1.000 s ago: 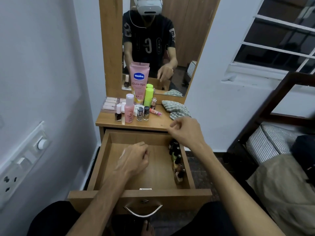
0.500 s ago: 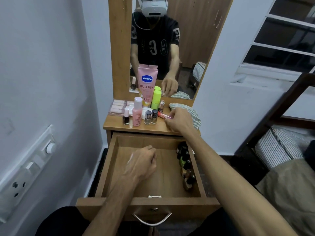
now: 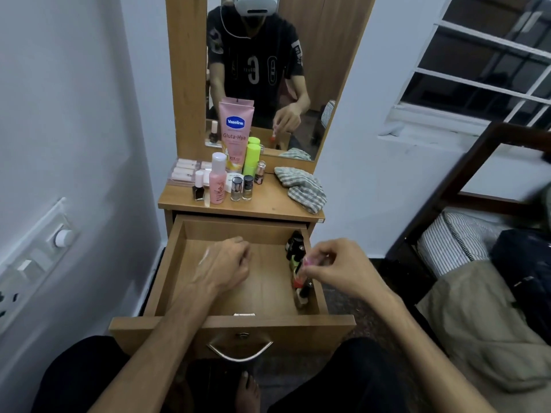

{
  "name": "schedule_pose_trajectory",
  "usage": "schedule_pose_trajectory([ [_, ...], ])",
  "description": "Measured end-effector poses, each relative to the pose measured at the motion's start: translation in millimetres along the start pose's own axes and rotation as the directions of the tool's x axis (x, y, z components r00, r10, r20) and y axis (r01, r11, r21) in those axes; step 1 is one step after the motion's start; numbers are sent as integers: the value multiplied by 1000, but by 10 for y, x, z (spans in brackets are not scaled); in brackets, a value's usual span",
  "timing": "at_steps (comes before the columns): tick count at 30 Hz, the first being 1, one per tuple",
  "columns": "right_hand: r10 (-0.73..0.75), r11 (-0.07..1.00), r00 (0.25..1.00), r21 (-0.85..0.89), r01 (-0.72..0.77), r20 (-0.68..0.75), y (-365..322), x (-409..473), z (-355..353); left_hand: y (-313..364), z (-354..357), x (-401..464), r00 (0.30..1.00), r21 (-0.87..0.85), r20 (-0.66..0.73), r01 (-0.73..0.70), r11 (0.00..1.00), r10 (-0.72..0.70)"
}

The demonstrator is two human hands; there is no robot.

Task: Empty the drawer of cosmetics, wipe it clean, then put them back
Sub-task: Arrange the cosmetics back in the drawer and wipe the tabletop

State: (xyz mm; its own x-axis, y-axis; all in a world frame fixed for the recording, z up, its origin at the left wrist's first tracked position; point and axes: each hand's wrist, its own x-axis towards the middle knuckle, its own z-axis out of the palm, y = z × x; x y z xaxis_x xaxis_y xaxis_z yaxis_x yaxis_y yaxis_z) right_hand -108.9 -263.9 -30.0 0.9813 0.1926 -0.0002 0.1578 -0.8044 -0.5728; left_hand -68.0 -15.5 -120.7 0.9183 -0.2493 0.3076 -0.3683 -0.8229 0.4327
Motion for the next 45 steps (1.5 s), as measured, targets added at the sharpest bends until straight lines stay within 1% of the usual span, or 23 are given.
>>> schedule_pose_trajectory([
  [2, 32, 997, 998, -71, -28, 54, 90, -155, 81, -1, 5, -13, 1000, 9, -13, -5, 1000, 5],
  [6, 70, 976, 997, -210, -59, 43, 156, -276, 192, -6, 4, -30, 1000, 18, -2, 3, 1000, -3],
  [12, 104, 956, 994, -278, -95, 18, 156, -259, 283, 7, -25, -42, 1000, 23, 14, 3, 1000, -4],
  [16, 139, 953, 990, -275, -129, 18, 167, -224, 323, 15, -22, -34, 1000, 40, 19, -6, 999, 5],
  [24, 235, 957, 971, -186, -223, 45, 216, -178, 367, -6, -6, -30, 1000, 41, 12, -12, 999, 11],
  [28, 257, 958, 965, -147, -247, 54, 241, -162, 386, -20, -1, -26, 1000, 41, 9, -10, 999, 9],
  [34, 255, 959, 966, -137, -247, 46, 295, -184, 379, -27, 0, -12, 1000, 27, 22, -8, 1000, 8],
  [36, 250, 963, 966, -118, -241, 67, 290, -196, 344, -30, 7, -7, 1000, 19, 26, -8, 1000, 8],
  [39, 195, 980, 977, -55, -190, 88, 173, -109, 227, -31, 19, -2, 1000, 14, 22, -6, 1000, 6],
  [40, 167, 986, 984, -24, -166, 62, 108, -31, 184, -30, 24, 4, 1000, 13, 20, -6, 1000, 6],
  [42, 84, 996, 995, 10, -84, -50, -48, 197, 111, -28, 31, 12, 1000, 10, 29, -4, 1000, 4],
  [45, -16, 997, 969, 71, 35, -247, -299, 676, 84, -45, 44, 12, 999, 4, 31, -10, 1000, 10],
])
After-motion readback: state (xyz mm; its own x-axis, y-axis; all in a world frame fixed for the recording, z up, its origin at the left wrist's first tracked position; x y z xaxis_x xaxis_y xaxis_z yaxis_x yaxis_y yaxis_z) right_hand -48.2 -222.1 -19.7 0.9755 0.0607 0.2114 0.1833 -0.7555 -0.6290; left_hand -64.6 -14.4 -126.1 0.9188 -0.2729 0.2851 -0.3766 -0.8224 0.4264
